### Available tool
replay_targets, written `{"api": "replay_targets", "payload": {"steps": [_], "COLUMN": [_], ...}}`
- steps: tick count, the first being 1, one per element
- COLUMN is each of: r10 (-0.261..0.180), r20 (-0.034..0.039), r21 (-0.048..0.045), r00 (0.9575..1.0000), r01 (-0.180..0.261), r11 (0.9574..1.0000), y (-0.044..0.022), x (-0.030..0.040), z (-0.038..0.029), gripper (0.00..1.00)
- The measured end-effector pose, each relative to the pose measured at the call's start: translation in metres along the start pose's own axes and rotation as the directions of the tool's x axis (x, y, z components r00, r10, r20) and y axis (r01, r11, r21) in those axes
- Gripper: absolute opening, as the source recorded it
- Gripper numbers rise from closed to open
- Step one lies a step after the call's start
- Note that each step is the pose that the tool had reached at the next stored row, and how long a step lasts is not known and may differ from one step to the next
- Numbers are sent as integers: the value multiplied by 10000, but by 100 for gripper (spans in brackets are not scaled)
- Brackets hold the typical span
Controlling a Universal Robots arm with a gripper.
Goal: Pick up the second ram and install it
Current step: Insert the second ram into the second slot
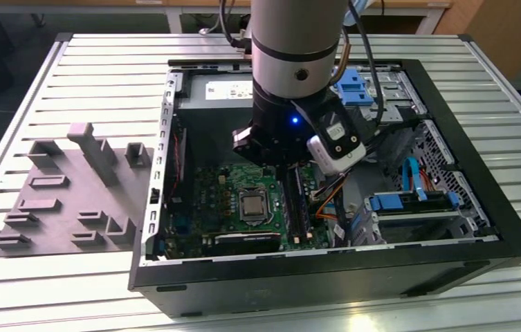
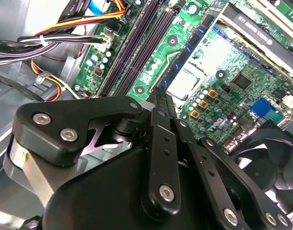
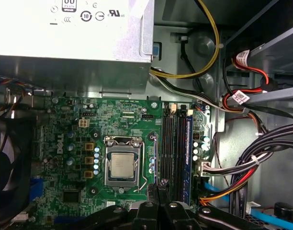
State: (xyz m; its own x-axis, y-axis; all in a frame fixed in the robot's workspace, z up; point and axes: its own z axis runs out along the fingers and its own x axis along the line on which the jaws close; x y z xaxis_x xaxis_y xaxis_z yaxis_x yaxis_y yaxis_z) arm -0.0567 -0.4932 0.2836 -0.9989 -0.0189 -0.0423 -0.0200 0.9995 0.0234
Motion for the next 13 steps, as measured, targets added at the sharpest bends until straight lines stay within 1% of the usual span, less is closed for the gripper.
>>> {"api": "replay_targets", "payload": {"steps": [13], "r10": [61], "r20": [2], "r21": [2], "r00": [10000], "r01": [-61], "r11": [10000], "y": [0], "x": [2], "z": [35], "gripper": [11]}}
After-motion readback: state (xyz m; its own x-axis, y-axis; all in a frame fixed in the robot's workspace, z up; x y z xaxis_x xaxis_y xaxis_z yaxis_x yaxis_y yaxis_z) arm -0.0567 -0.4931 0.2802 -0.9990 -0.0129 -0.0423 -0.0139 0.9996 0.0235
